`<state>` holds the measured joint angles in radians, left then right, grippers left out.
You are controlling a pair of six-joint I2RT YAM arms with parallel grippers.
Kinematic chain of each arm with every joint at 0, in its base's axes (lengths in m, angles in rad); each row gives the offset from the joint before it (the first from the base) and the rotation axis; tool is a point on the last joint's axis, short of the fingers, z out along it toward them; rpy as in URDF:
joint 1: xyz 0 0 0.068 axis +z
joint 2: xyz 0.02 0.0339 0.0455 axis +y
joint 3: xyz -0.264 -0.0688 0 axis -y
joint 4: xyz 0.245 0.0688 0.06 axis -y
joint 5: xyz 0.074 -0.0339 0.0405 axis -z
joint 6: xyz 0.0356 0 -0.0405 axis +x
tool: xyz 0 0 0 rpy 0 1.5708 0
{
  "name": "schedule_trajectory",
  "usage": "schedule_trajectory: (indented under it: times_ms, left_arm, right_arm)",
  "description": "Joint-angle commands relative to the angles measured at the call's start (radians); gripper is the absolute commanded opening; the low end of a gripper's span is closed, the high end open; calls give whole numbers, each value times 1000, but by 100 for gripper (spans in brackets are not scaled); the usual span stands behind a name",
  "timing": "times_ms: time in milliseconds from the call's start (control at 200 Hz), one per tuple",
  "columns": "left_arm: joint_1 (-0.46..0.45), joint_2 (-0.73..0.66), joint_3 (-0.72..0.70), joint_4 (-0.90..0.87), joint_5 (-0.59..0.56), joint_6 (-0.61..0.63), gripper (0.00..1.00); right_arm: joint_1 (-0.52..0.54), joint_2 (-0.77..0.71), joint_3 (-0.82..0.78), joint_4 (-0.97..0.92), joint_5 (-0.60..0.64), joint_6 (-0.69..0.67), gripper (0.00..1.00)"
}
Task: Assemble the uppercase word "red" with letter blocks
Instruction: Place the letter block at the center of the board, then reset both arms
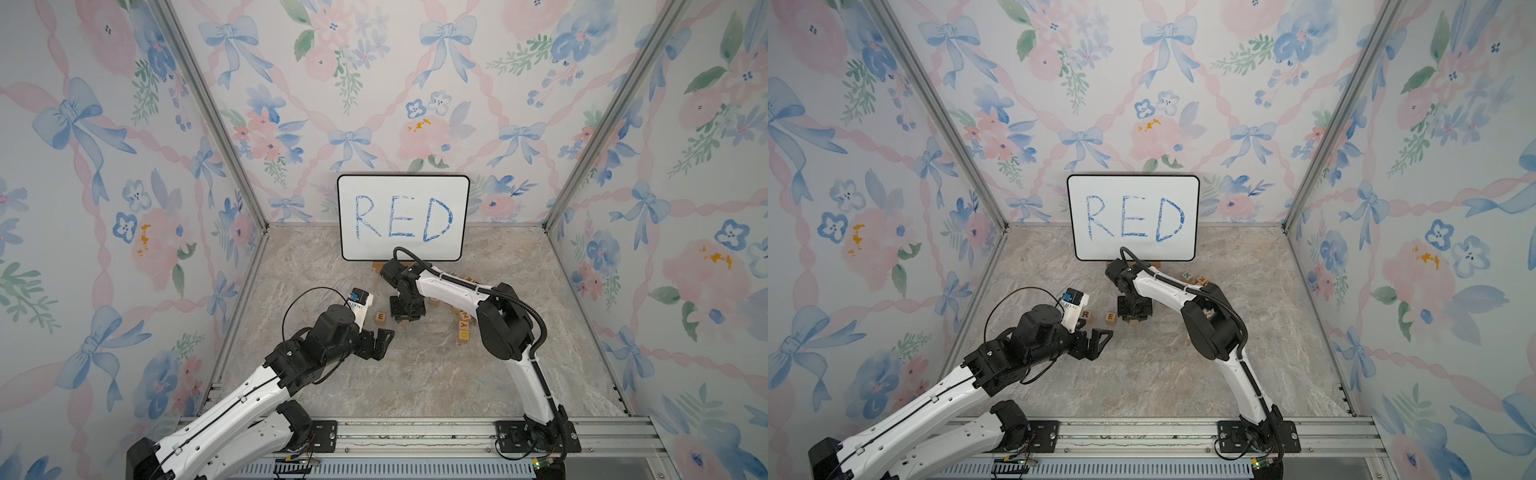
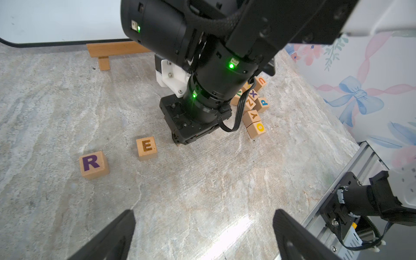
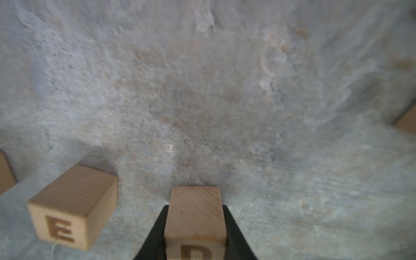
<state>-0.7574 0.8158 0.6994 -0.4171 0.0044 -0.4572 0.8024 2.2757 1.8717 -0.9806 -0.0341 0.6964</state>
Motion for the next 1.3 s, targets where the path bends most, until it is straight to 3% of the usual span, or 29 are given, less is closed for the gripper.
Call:
schedule_trajectory:
  times_ms: [0,145,290,505,675,900,1295]
  left_arm:
    - [9,0,23,-2,1,9,98]
    - [10,-6,22,-2,0,8,98]
    - [9,-8,20,-2,-4,8,98]
    - [27,-7,34,-2,-7,-4,98]
    - [97,2,57,-2,-20,-48,98]
    - [231,99,85,-2,37,-74,98]
    - [270,306,136,-3,41,-39,98]
  right_arm:
    - [12,19,12,-38,-5,22,32]
    - [12,23,19,-48,0,25,33]
    - [12,24,19,-46,-9,21,41]
    - [12,-11,25,-47,-1,9,74]
    - [5,-102,1,-32,17,-1,100]
    - [-35,-266,-153,46,-2,41,97]
    - [-86,-498,-346,116,2,-18,97]
